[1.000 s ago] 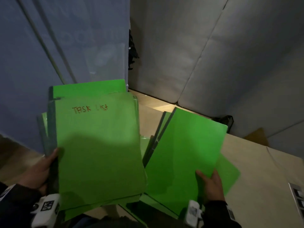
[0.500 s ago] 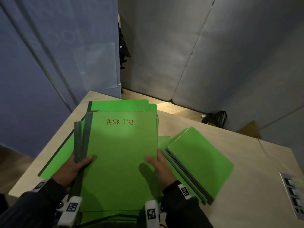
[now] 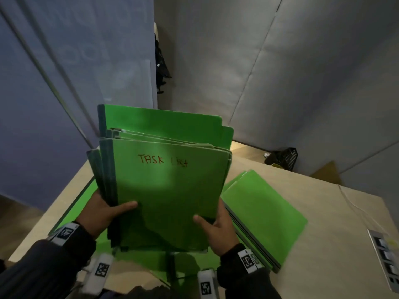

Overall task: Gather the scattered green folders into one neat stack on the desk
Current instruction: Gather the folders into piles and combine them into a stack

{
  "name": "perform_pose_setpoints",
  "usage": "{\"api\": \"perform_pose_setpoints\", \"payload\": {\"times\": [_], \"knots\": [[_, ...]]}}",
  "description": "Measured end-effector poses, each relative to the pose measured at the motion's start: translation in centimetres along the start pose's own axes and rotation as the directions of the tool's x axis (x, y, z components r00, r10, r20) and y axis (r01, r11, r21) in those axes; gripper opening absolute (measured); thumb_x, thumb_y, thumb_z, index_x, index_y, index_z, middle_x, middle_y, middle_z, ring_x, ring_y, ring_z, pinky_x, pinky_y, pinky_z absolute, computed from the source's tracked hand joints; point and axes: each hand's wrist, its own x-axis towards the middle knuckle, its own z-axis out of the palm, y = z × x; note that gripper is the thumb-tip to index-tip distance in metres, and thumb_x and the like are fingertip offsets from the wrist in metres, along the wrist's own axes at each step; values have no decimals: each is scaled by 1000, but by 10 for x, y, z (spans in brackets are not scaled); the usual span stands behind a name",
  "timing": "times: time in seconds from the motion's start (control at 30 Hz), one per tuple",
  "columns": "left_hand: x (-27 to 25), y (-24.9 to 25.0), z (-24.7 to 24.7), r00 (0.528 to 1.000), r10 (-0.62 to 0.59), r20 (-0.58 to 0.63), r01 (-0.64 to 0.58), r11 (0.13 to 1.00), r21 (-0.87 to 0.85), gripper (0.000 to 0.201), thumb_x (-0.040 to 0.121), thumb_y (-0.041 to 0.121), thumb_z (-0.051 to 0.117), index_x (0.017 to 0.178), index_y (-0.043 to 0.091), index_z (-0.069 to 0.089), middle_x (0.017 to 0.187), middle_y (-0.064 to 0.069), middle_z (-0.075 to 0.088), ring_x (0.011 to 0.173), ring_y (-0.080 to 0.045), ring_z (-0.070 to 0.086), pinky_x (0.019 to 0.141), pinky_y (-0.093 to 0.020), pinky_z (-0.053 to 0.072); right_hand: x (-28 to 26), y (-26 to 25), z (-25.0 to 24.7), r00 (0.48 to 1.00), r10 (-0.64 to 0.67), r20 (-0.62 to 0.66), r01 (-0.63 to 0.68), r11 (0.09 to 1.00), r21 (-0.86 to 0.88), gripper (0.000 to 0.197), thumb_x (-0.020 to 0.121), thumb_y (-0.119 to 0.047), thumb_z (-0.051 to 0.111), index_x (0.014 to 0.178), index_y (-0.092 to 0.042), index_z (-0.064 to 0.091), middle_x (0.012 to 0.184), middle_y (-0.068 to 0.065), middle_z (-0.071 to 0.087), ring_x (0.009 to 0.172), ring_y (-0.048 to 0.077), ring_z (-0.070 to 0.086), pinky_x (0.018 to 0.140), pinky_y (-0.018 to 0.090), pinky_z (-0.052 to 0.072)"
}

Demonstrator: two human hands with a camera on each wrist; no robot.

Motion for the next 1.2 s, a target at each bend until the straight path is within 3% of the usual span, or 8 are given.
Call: {"api": "perform_pose_setpoints", "payload": {"times": [0.13,0.23,0.33,0.47,0.6,0.8,0.97,1.2], "knots": [[-2,4,19,999,37,-17,-40,974,-221,99,10,48,95,102,20,69,87,9,79,85,-12,74,77,-30,60,-10,10,-8,998,19,-55,-18,1000,20,59,91,-2,64,131,-42,51,119,-21,70,112,0,64,91,31,57],[-2,4,29,995,91,43,-77,965,-250,83,17,48,96,95,29,75,94,1,78,91,-16,73,76,-31,60,-16,20,-17,993,76,-89,-68,994,85,62,87,7,63,132,-34,51,119,-9,71,112,7,65,91,35,58],[-2,5,34,995,85,55,-72,975,-208,100,17,50,95,107,22,60,100,-9,73,96,-21,69,82,-37,56,-19,23,-23,990,88,-107,-73,988,136,57,85,6,64,132,-23,50,122,4,67,110,14,67,80,29,60],[-7,-5,46,998,39,56,-25,976,-217,93,17,43,96,99,15,66,88,1,79,83,-16,75,63,-24,60,-18,26,-16,990,64,-127,-50,993,109,54,86,6,62,128,-25,51,121,1,68,107,7,68,83,30,59],[-5,-13,50,1000,-8,11,10,966,-259,57,48,6,84,103,13,69,93,-4,78,91,-26,73,65,-31,61,-15,24,-11,986,47,-161,-25,991,132,46,89,10,54,121,-23,59,116,-3,71,106,10,68,78,28,59],[-4,15,49,984,145,107,-128,980,-150,47,50,15,80,93,16,61,82,20,76,85,-5,72,65,-16,57,-15,18,-14,975,-97,-198,118,988,97,37,92,8,55,114,-22,61,104,-20,75,101,0,68,79,19,57],[2,-19,47,999,30,18,-25,975,-219,74,27,37,93,93,14,68,79,6,79,79,-20,74,62,-25,60,-9,42,-4,977,-11,-212,20,999,37,40,92,0,57,123,-25,63,122,-5,71,120,18,63,100,53,53],[11,-25,52,995,-102,-5,99,973,-210,48,49,12,87,95,11,74,86,-5,79,86,-29,75,66,-38,61,13,30,-16,996,44,-80,-39,997,59,54,93,1,57,128,-39,52,119,-15,68,111,2,62,92,31,55]]}}
